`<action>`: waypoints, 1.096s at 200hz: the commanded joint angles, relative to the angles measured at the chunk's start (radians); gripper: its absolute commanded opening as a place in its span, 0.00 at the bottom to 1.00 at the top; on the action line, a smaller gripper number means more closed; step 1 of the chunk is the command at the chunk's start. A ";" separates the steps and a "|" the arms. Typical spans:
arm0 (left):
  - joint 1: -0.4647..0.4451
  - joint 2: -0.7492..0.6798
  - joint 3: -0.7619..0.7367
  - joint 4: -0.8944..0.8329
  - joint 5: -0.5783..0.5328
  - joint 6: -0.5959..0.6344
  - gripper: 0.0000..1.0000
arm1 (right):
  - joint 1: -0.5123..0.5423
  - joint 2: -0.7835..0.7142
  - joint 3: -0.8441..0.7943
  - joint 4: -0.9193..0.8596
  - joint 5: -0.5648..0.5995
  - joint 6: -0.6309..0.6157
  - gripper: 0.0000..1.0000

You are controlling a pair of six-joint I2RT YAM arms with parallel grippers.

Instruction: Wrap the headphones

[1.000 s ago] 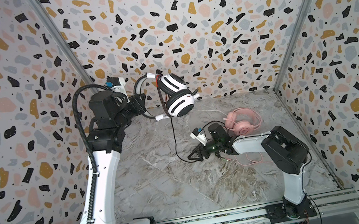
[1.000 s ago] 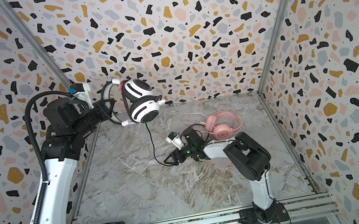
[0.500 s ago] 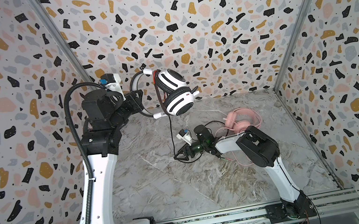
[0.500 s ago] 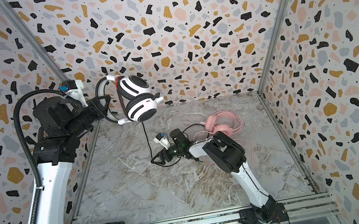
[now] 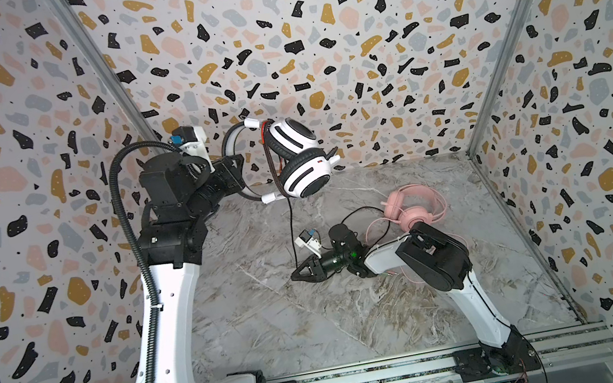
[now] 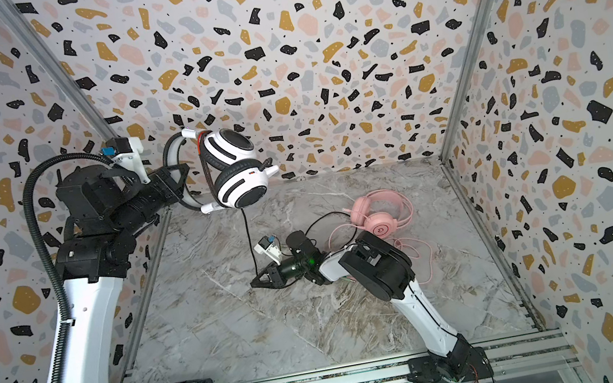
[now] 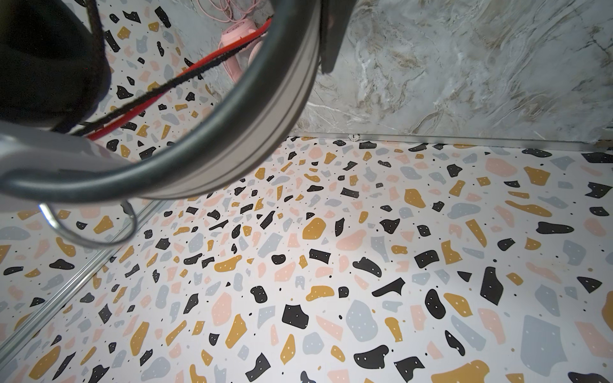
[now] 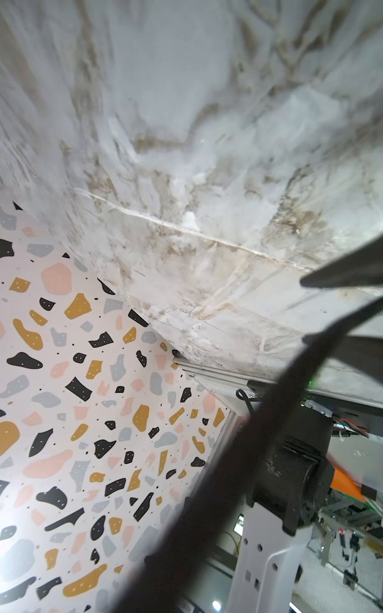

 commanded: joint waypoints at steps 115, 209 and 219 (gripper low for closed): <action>0.111 -0.018 -0.242 0.250 -0.729 -0.138 0.00 | 0.054 -0.779 -0.431 -0.659 0.381 -0.374 0.00; 0.105 0.075 -0.428 0.320 -0.861 -0.060 0.00 | 0.115 -1.019 0.012 -1.145 0.640 -0.534 0.00; 0.095 0.069 -0.456 0.311 -0.814 -0.056 0.00 | 0.105 -1.007 0.074 -1.174 0.668 -0.564 0.00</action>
